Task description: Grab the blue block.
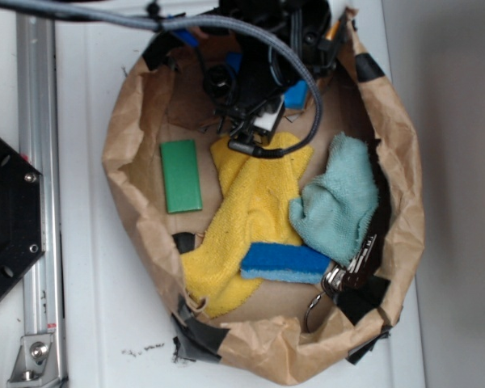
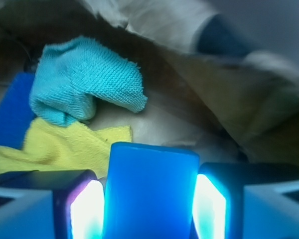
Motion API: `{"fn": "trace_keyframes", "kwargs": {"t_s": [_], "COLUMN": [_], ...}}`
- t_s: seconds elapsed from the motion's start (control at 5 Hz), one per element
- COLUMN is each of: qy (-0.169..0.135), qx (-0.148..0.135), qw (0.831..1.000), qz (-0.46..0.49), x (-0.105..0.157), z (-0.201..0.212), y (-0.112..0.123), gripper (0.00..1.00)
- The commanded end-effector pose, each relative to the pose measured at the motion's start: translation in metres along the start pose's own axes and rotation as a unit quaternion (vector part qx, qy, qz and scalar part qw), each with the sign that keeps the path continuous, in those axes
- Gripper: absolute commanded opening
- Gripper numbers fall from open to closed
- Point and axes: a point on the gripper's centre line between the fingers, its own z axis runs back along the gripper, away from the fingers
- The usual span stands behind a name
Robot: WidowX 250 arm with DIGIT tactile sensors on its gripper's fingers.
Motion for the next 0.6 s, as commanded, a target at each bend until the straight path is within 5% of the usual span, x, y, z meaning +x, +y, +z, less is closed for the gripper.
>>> {"fn": "trace_keyframes", "kwargs": {"t_s": [0.0, 0.4], "qy": [-0.005, 0.017], "qx": [0.023, 0.003], "qw": [0.998, 0.996], "qz": [0.065, 0.089], "x": [0.034, 0.033], "z": [0.037, 0.023], "y": [-0.032, -0.042], "gripper": [0.00, 0.00]}}
